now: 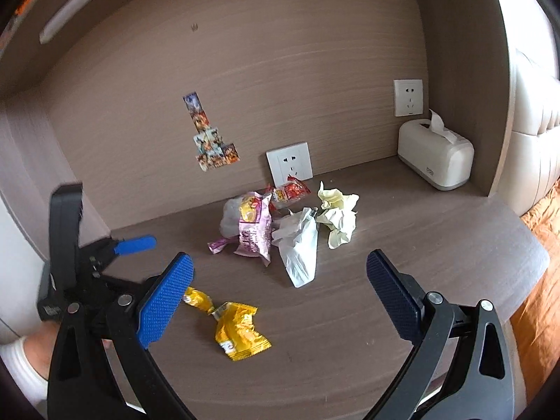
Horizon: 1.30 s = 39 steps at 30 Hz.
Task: Collect trash
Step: 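Return both tools to the desk trash pile, then grasp the pink snack wrapper with the left tool while the right tool grasps the white plastic bag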
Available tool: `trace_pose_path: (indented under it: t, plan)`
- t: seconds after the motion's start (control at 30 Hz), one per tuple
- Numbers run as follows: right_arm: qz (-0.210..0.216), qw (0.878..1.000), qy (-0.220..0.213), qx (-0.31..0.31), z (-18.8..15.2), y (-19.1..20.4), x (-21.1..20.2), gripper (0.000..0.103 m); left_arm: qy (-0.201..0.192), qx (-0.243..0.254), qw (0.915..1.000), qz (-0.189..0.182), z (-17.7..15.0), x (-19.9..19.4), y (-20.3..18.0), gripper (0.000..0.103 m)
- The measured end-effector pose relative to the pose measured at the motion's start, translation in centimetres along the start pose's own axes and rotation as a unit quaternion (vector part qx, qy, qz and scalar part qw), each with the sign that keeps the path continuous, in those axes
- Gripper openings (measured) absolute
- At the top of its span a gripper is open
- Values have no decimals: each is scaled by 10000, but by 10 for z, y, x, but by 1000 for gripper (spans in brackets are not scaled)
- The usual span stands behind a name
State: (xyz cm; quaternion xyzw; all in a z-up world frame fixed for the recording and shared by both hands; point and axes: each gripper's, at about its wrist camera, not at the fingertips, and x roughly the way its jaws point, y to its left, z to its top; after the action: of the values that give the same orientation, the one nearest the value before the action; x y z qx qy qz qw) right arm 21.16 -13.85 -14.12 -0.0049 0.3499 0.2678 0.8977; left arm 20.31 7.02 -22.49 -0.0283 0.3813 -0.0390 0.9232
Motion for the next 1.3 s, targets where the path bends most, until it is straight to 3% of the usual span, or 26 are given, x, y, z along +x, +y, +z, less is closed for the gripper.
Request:
trace_pose_path:
  t: [0.4,0.53,0.57,0.73,0.8,0.83,0.87,1.07,1.3]
  plan:
    - [-209,9979,616,-22,-10,-8,86,99,12,248,9978,-609,56,70,-6,98]
    - [-152,9957,917,-20,-12,-6,121,92,135,402,9969,-669,69,97,-10,95]
    - [-154,9950,984,-29,-13,-6,127,91,200,454,9962,-711,71,103,-10,86]
    - [-105,9912,1322,-23,-11,-7,163,58,575,629,9927,-856,70,128,-11,60]
    - [-136,9903,1381,-40,-11,-8,170,50,692,634,9907,-983,67,133,-11,42]
    - [-211,9905,1358,-92,-10,-8,172,31,735,643,9898,-1036,65,135,-12,37]
    - [-201,9903,1370,-88,-9,-9,171,28,760,678,9895,-1029,64,135,-13,36]
    - [-364,9921,1189,-192,-7,-8,148,20,470,748,9913,-977,66,114,-16,35]
    - [-654,9956,585,-340,8,-1,79,20,-175,965,9919,-814,84,50,-27,35]
